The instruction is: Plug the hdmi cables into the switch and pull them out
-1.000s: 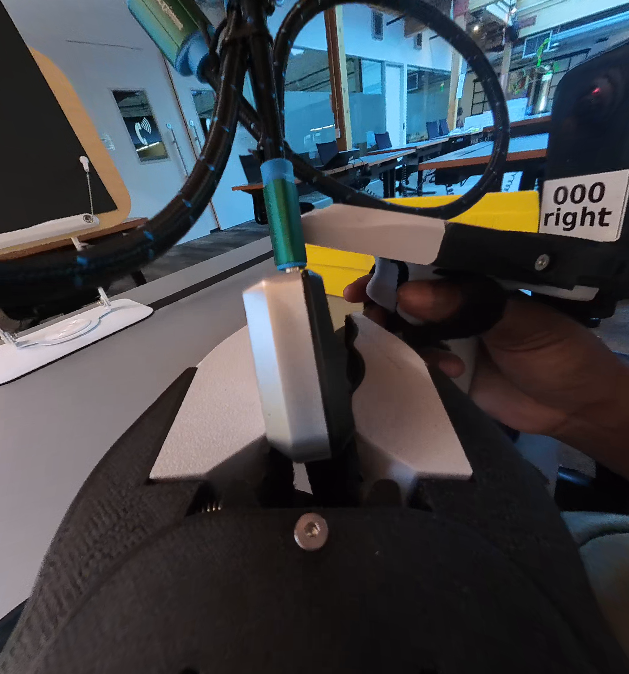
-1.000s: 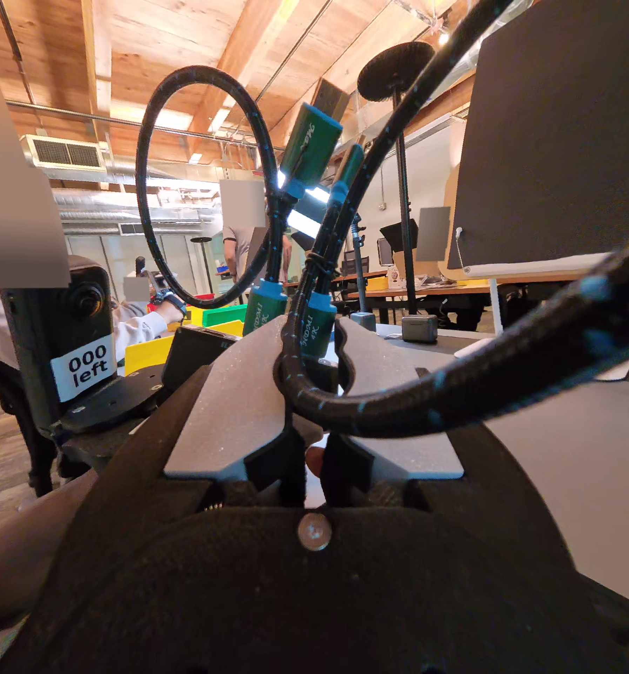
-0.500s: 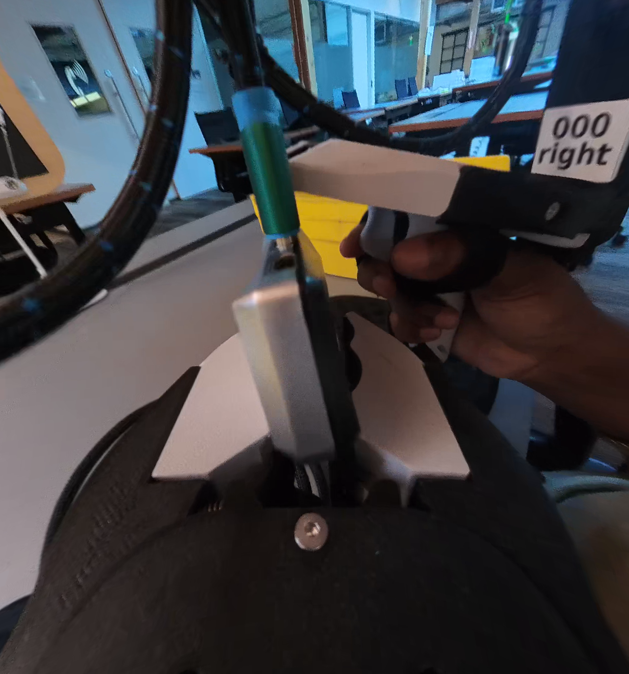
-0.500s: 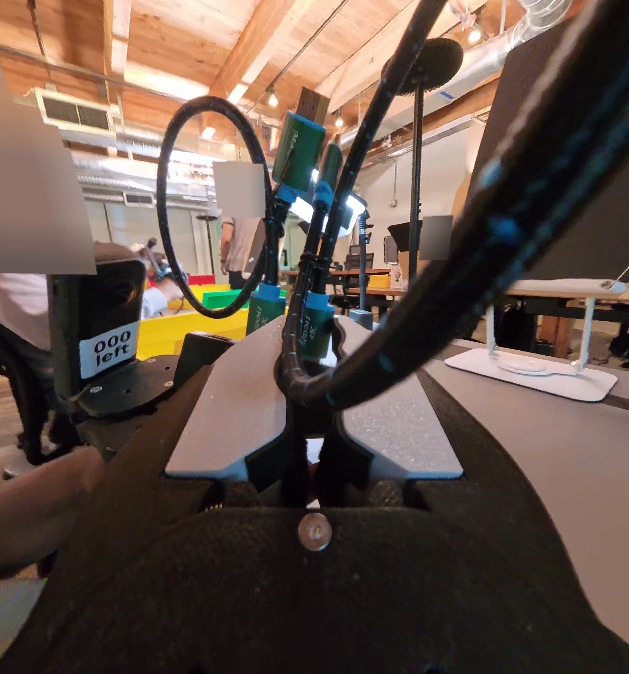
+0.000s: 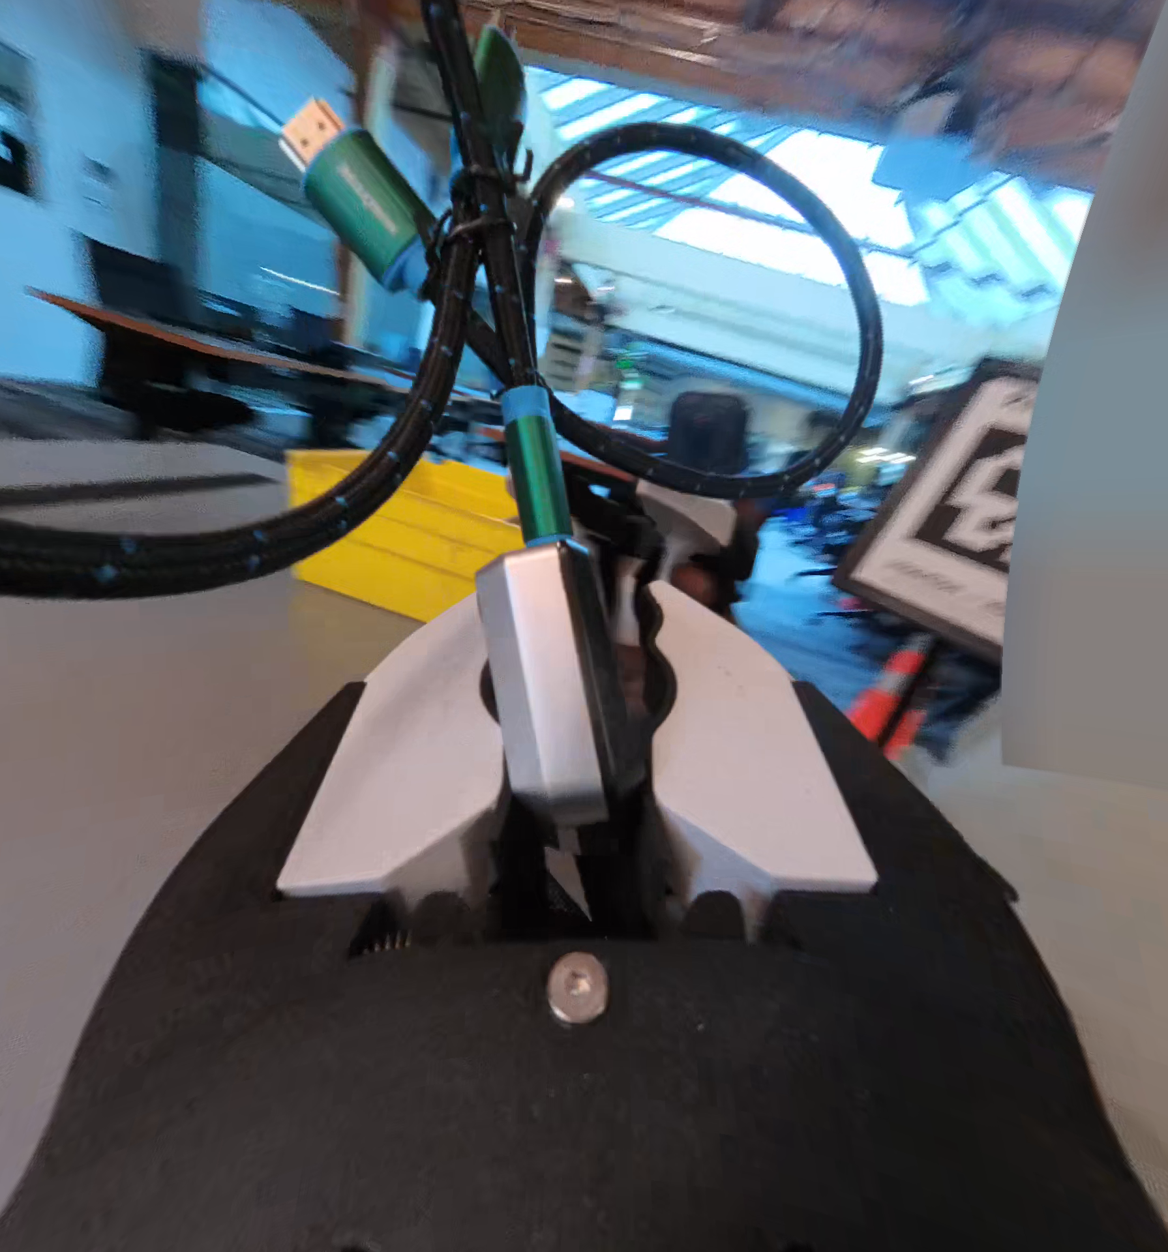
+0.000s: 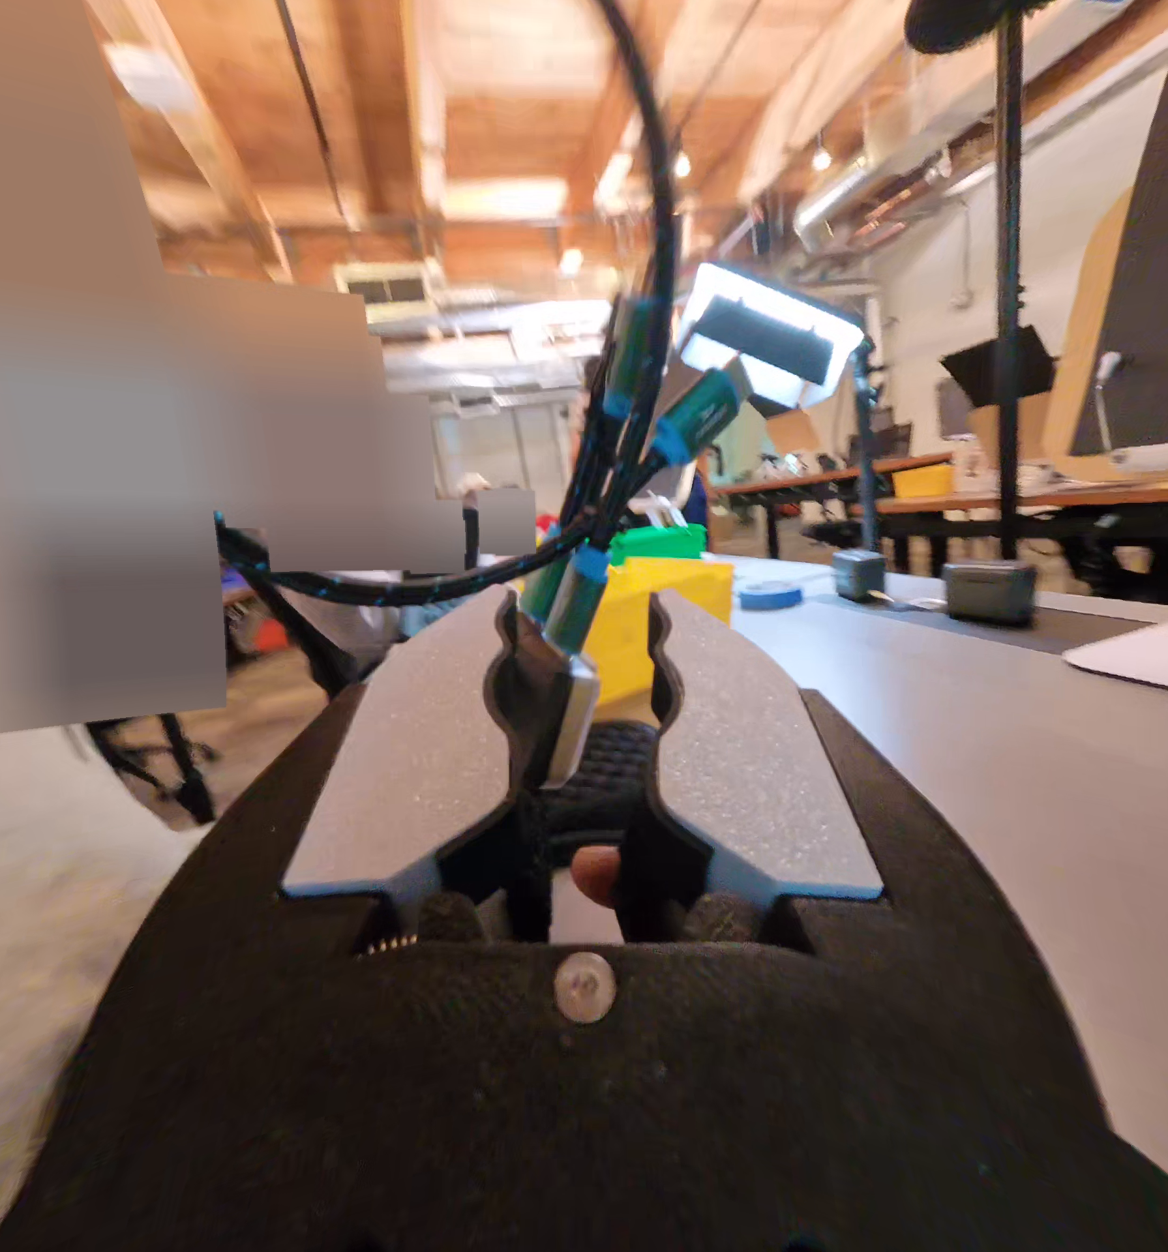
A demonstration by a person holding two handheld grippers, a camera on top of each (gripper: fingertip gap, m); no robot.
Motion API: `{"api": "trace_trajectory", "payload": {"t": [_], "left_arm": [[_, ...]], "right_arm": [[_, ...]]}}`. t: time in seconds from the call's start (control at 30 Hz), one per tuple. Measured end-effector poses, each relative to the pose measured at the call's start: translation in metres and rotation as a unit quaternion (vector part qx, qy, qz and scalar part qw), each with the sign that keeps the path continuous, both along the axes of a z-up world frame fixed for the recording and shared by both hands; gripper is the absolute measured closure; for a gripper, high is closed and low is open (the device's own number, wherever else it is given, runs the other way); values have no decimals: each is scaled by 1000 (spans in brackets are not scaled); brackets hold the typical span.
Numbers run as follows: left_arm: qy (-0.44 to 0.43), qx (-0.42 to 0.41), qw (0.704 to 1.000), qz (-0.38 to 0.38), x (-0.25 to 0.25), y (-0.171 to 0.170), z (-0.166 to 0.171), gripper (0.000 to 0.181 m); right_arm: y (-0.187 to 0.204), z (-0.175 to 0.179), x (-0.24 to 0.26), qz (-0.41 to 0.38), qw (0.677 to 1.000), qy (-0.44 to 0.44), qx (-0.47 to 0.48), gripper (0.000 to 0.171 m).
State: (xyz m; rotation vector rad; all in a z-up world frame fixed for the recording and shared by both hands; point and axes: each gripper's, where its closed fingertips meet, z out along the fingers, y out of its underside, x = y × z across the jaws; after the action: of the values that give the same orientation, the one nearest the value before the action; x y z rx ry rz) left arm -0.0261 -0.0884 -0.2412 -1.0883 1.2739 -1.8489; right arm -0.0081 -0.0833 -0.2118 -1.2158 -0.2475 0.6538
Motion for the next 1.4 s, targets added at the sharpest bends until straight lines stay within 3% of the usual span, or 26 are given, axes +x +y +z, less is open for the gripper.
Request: {"api": "trace_trajectory", "payload": {"t": [0.1,0.23,0.37,0.5,0.63,0.8,1.03,1.13,1.23,1.4], "left_arm": [[1,-58,997,-52,-5,-1,2,147],[18,-47,997,-67,-3,-7,-4,147],[37,-36,993,-104,-4,-22,-11,147],[100,6,989,-109,5,-34,-33,149],[88,-19,989,-118,7,-37,-30,149],[12,-30,997,-65,7,-24,-8,146],[-64,5,993,97,0,17,18,113],[-38,64,993,93,-6,17,14,122],[-29,82,996,24,-14,0,12,151],[-68,83,994,14,-17,-11,20,156]], "right_arm": [[-8,8,9,79,991,109,3,135],[1,-9,-9,143,982,116,-50,134],[-2,-8,-16,162,979,116,-36,160],[-3,-6,-5,131,983,131,-20,161],[-2,-3,-2,116,983,139,-10,161],[-4,-3,-6,132,982,136,-3,160],[-2,-1,-14,126,982,140,3,161],[-5,1,-14,113,988,109,7,161],[-8,0,-21,134,987,85,2,160],[-18,6,-23,159,984,78,23,160]]}}
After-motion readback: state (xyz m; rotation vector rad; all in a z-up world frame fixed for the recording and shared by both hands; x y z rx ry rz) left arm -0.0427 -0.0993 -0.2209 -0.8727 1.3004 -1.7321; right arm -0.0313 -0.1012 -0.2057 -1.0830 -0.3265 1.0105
